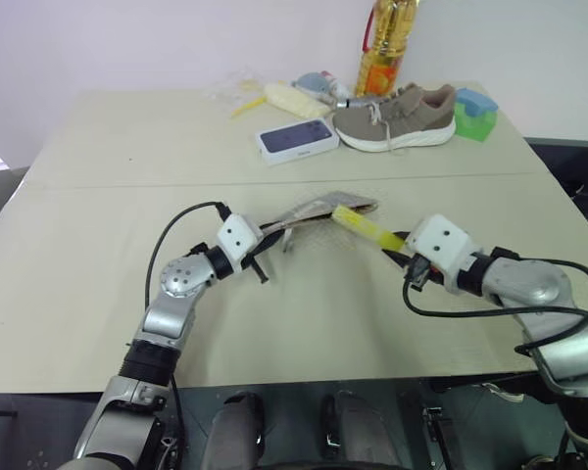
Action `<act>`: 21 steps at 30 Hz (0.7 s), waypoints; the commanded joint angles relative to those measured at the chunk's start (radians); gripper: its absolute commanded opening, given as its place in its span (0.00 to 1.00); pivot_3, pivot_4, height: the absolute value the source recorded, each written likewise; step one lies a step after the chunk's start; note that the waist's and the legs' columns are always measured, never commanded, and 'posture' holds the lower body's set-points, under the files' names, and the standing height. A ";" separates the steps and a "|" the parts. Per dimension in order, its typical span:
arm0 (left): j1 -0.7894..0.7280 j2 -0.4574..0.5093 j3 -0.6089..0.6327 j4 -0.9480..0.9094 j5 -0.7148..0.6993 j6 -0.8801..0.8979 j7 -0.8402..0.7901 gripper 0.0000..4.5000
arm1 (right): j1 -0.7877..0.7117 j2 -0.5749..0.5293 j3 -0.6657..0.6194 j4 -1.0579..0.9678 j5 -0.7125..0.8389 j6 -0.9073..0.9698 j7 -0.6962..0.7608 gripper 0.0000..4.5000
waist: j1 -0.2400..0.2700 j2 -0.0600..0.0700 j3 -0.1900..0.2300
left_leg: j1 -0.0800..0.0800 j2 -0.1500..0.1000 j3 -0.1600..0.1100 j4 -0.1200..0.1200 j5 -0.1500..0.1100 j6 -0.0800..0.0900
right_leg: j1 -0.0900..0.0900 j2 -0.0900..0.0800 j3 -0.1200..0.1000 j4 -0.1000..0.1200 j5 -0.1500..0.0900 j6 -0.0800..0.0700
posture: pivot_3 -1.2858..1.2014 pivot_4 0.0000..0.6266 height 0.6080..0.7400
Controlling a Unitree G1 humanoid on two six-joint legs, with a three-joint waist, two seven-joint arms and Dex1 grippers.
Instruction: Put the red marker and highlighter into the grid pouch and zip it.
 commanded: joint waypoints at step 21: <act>-0.006 0.011 0.001 -0.033 -0.017 -0.041 -0.039 0.00 | -0.031 -0.033 -0.027 -0.009 0.020 0.053 0.006 0.19 | 0.014 0.000 0.000 | 0.000 0.000 0.000 0.000 0.000 0.000 | 0.000 0.000 0.000 0.000 0.000 0.000 | 0.52 0.24 0.88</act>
